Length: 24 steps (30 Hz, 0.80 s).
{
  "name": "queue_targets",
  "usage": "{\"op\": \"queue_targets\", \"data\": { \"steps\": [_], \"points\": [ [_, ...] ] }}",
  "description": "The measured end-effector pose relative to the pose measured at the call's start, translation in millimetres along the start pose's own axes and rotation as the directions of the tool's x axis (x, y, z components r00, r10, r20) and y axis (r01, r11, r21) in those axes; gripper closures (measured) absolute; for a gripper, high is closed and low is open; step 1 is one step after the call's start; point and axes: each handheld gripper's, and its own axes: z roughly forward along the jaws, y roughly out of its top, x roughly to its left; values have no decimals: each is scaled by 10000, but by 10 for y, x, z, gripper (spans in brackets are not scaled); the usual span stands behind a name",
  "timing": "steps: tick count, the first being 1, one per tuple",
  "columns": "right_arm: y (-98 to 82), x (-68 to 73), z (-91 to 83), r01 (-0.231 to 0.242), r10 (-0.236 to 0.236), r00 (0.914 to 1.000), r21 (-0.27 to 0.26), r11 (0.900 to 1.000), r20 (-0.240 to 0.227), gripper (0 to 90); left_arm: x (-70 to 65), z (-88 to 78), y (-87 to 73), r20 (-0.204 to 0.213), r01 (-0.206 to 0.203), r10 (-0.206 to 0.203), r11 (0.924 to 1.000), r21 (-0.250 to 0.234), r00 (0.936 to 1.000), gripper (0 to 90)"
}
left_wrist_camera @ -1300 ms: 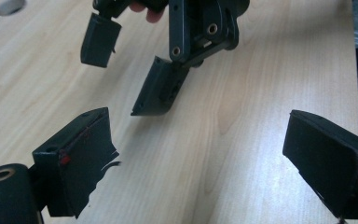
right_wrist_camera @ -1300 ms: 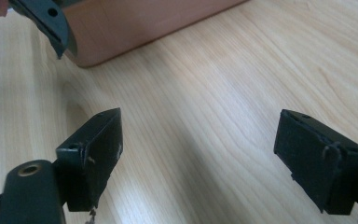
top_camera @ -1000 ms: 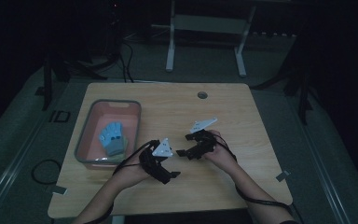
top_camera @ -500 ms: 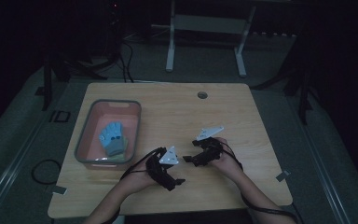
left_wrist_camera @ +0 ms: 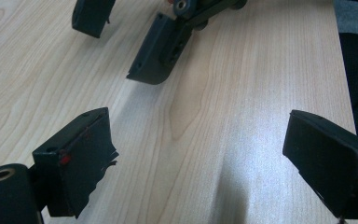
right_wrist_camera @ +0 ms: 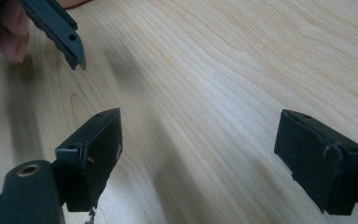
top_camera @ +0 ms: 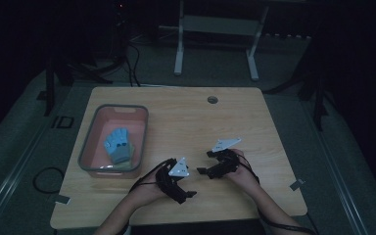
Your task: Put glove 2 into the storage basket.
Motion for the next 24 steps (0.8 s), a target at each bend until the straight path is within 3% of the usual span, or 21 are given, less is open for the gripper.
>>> {"op": "queue_targets", "data": {
  "steps": [13, 17, 24],
  "points": [
    [-224, 35, -116, -138, 140, 9998, -126, 9998, 116, 151, -119, 69, -79, -38, -177, 176, 9998, -26, 9998, 86],
    [-293, 61, -161, -40, 48, 9992, -201, 9998, 406, 151, -147, 64, -90, -142, -203, 203, 9998, -45, 9997, 86],
    [-364, 55, -193, -114, 131, 9987, -352, 9993, 486, 151, -179, 44, -137, -325, -174, 171, 9998, -67, 9993, 87]
  ]
}}
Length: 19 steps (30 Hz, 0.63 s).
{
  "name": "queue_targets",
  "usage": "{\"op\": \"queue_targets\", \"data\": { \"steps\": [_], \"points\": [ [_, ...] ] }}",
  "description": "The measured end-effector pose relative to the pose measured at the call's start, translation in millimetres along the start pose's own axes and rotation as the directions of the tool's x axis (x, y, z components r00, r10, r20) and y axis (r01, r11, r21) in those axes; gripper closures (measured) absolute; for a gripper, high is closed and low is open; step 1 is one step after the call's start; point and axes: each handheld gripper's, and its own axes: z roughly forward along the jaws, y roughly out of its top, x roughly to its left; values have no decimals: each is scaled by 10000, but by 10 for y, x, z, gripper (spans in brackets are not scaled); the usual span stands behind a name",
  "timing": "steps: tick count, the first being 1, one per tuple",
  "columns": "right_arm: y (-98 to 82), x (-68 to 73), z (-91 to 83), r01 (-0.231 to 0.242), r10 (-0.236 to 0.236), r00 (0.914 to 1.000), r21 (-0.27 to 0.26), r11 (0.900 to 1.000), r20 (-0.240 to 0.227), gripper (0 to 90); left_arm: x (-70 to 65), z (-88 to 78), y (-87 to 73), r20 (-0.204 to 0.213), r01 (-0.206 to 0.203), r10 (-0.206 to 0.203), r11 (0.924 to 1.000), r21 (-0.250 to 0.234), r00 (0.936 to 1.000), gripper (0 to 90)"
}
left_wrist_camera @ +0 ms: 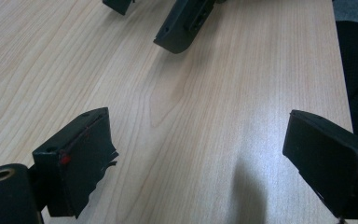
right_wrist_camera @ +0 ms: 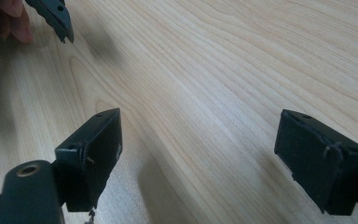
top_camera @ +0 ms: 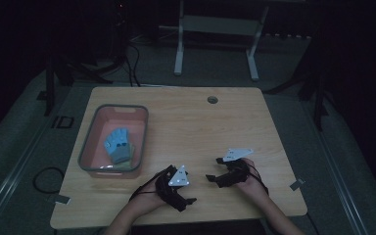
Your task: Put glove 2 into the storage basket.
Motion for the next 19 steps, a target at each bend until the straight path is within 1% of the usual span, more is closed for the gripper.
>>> {"op": "queue_targets", "data": {
  "steps": [3, 4, 5, 6, 7, 10, 12, 15, 19],
  "points": [
    [-4, -4, -2, 15, -15, 10000, -27, 10000, -16, 151, -7, -5, -11, -90, 12, -11, 10000, 21, 10000, 86],
    [-4, -4, -4, 41, -41, 10000, -42, 10000, -1, 151, -14, -12, -18, -149, 60, -61, 10000, -38, 9999, 86],
    [-5, -4, -5, 75, -75, 10000, -37, 10000, 11, 151, -18, -20, -28, -139, 150, -151, 9998, -134, 9998, 87],
    [-5, -4, -5, 75, -75, 10000, -37, 10000, 11, 151, -18, -20, -28, -139, 150, -151, 9998, -134, 9998, 86],
    [-6, -6, -8, 92, -92, 10000, -27, 10000, 2, 151, -19, -30, -50, -77, 275, -277, 9993, -259, 9996, 86],
    [-20, -28, -26, 95, -95, 10000, -43, 9999, 24, 151, -19, -36, -81, -140, 260, -263, 9995, -193, 9996, 86],
    [-27, -41, -40, 75, -75, 10000, -12, 10000, -11, 144, -12, -36, -98, -204, 261, -265, 9995, -178, 9994, 87],
    [-45, -77, -92, -62, 62, 10000, -156, 9999, -7, 144, 0, -38, -112, -210, 346, -350, 9992, -203, 9992, 87],
    [-57, -94, -95, -108, 109, 9999, -139, 9998, 66, 144, 16, -52, -121, -286, 427, -436, 9986, -305, 9986, 87]
  ]
}}
